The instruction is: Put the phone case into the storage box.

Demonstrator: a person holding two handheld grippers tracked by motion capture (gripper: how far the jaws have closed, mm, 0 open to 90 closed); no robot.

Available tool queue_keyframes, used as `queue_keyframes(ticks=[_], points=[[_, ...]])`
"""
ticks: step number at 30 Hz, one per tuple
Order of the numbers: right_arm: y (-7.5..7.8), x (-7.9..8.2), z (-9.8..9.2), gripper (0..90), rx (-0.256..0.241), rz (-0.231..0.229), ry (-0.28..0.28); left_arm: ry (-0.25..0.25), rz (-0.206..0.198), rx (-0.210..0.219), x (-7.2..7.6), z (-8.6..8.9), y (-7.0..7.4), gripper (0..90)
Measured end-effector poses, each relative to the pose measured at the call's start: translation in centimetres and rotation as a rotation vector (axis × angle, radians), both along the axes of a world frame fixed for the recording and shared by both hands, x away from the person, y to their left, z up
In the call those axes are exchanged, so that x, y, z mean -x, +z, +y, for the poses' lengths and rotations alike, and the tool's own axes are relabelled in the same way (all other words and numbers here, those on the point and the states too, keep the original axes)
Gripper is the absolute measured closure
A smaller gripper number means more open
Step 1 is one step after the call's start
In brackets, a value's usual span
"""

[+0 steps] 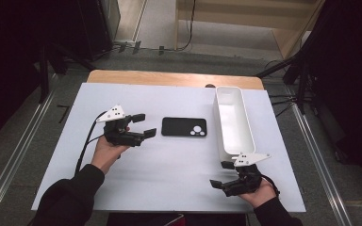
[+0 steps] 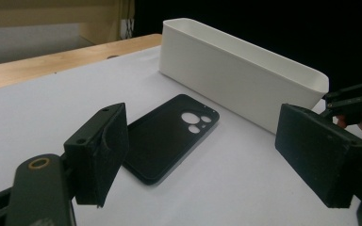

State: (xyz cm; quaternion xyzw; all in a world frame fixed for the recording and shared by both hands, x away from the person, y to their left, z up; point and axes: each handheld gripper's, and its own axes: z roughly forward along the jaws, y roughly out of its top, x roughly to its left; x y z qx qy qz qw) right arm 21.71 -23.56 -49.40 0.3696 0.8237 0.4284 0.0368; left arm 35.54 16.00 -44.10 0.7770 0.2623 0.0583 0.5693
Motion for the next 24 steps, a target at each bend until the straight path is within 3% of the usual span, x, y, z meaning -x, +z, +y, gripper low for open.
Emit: queue_keyframes(ticks=[12,16,24], points=[[-0.1,0.0,-0.1,13.1,0.010,0.004,0.000,-0.024,0.013,-0.012,-2.1,-2.7,-0.3,19.1],[-0.1,0.0,-0.1,13.1,0.006,0.008,0.001,-0.019,-0.026,-0.041,-2.6,-3.7,-0.5,19.1],[-0.1,0.1,0.0,13.1,0.003,0.015,0.005,-0.014,-0.056,-0.055,-3.7,-5.8,-1.3,19.1]])
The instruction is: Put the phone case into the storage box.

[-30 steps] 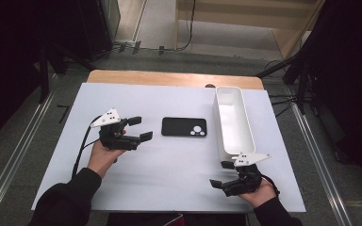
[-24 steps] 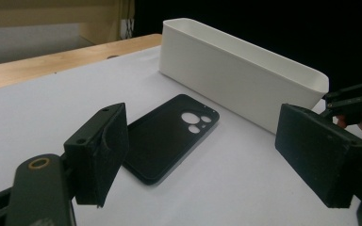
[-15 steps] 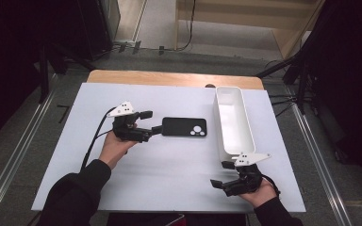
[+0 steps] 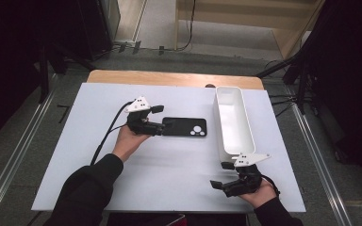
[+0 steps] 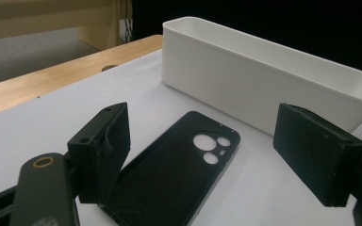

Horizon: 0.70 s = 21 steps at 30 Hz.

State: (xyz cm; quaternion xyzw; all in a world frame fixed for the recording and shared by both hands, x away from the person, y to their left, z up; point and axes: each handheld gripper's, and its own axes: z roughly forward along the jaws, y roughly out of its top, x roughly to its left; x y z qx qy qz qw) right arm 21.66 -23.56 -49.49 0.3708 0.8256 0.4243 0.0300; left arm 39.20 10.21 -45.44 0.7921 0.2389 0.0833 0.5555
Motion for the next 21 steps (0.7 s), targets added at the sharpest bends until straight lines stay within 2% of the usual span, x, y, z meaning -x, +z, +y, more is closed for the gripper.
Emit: queue_keyframes(ticks=[4,11,17,20,21], points=[[0.0,0.0,-0.1,13.1,-0.004,-0.006,0.007,0.006,0.013,0.026,-0.7,-0.8,-0.5,19.2],[0.0,0.1,-0.5,13.1,-0.011,-0.012,-0.008,0.004,0.031,0.003,-1.1,-1.2,-1.2,19.1],[0.0,0.2,-0.6,13.1,-0.010,-0.008,-0.011,0.000,0.023,-0.009,-0.8,-1.3,-1.3,19.5],[0.0,0.3,-0.5,13.1,-0.009,-0.010,-0.011,-0.001,0.009,-0.004,-0.5,-1.2,-1.4,30.7],[0.0,0.2,-0.5,13.1,-0.007,-0.016,-0.006,0.000,0.018,-0.004,-0.4,-1.2,-1.5,35.1]])
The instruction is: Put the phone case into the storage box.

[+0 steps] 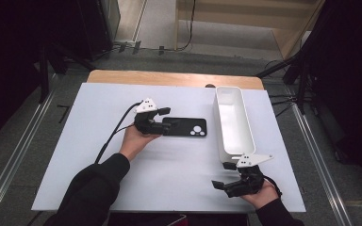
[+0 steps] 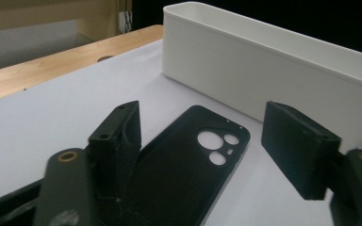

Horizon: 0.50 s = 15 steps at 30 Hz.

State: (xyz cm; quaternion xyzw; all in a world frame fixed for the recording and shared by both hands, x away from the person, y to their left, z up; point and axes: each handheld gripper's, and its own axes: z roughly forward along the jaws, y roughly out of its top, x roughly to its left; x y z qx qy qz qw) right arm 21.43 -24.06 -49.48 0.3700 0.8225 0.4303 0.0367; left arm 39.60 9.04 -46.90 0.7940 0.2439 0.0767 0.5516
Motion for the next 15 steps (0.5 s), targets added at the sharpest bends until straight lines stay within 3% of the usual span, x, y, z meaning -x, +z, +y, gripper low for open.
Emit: queue_keyframes(ticks=[1,3,6,8,12,15], points=[[0.0,0.0,0.0,13.1,0.000,0.000,0.000,0.000,0.000,0.000,0.0,0.0,0.0,42.7],[0.0,0.0,0.0,13.1,0.003,0.002,-0.002,0.054,-0.034,-0.031,0.5,0.4,-0.1,61.5],[0.0,0.0,0.0,13.1,0.003,0.005,-0.004,0.067,-0.028,-0.062,0.6,0.7,-0.5,86.0],[0.0,0.0,0.0,13.1,-0.001,0.001,-0.006,0.063,0.000,-0.087,0.4,0.8,-0.9,89.4],[0.1,0.0,-0.1,13.1,-0.004,0.000,-0.011,0.066,0.017,-0.102,0.3,0.8,-1.5,89.5],[0.0,0.0,-0.1,13.1,-0.005,-0.001,-0.011,0.071,0.032,-0.138,0.2,0.9,-1.7,89.4]])
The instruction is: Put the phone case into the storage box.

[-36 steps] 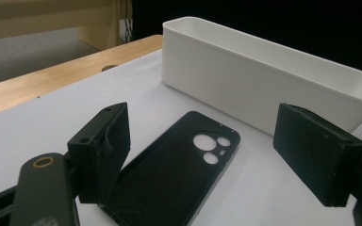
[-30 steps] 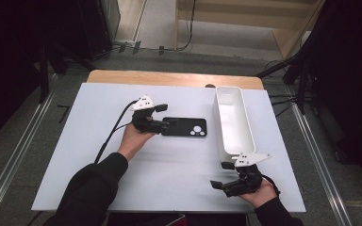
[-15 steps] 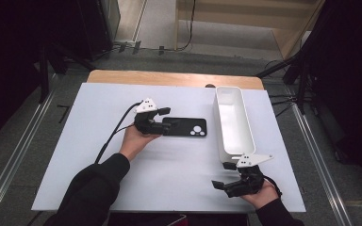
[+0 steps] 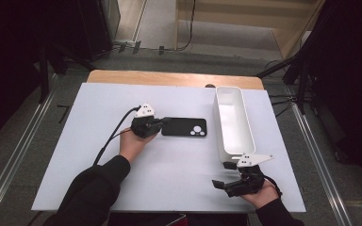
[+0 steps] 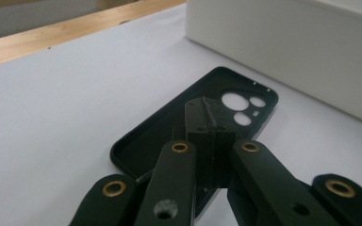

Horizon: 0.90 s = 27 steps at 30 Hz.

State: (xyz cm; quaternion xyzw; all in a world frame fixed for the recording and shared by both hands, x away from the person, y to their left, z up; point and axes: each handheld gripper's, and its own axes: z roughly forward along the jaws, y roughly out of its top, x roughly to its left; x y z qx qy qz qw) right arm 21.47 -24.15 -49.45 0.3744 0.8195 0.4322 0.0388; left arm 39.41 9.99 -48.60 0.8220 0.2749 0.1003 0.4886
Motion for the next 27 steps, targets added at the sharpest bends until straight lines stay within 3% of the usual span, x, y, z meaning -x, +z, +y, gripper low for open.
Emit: queue_keyframes(ticks=[11,15,20,27], points=[[0.0,-0.1,0.2,13.1,0.003,0.003,0.005,-0.009,0.084,-0.063,-0.6,0.1,-1.8,89.4],[0.0,-0.1,0.2,13.1,0.000,0.007,0.008,-0.008,0.102,-0.117,-0.6,0.0,-2.2,89.3],[0.0,-0.1,0.2,13.1,-0.001,0.006,0.011,-0.017,0.127,-0.134,-0.7,-0.1,-2.4,89.4],[0.0,0.0,0.2,13.1,0.000,0.004,0.010,-0.023,0.151,-0.126,-0.6,0.0,-2.4,89.4]])
